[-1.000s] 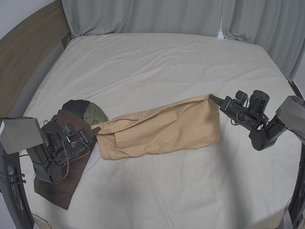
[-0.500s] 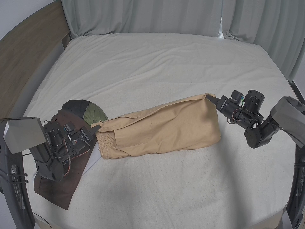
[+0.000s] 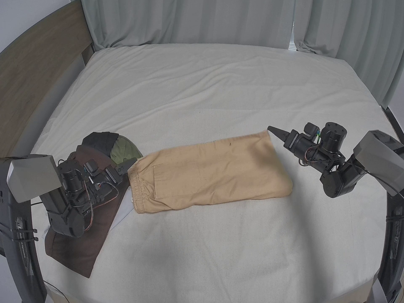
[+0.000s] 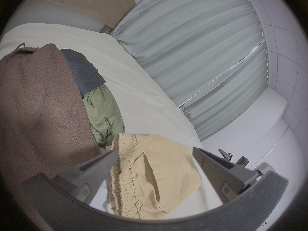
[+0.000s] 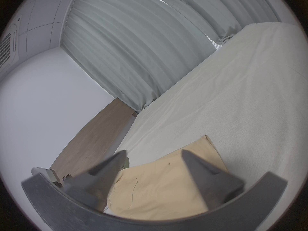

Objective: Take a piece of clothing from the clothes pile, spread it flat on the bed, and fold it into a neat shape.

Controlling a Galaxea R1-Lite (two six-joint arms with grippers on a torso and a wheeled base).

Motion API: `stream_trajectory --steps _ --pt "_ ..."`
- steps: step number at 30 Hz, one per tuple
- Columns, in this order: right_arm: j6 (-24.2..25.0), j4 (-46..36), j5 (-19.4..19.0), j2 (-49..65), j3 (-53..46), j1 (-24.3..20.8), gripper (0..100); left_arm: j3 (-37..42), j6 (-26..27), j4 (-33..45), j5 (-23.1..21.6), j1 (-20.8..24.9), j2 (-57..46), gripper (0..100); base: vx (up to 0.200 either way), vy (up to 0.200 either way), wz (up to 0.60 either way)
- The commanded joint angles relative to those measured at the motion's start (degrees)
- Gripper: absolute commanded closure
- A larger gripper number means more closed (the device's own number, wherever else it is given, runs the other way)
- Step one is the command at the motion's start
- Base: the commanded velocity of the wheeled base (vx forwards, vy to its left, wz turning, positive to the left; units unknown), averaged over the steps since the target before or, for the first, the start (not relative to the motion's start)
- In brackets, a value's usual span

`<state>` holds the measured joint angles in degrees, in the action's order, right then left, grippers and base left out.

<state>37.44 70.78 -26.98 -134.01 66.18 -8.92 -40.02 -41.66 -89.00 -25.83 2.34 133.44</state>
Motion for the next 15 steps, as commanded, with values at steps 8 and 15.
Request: stream_trajectory --steps 8,15 --pt "-0.26 0.85 0.0 1.12 -2.37 -0.04 0 0.91 0.08 -0.12 2.72 -0.14 -1.25 0 0.0 0.0 0.0" --pt "-1.14 3.93 0.35 4.64 -10.64 -0.22 0 4.34 0.7 -0.12 2.45 0.3 -4.5 0 0.0 0.0 0.0"
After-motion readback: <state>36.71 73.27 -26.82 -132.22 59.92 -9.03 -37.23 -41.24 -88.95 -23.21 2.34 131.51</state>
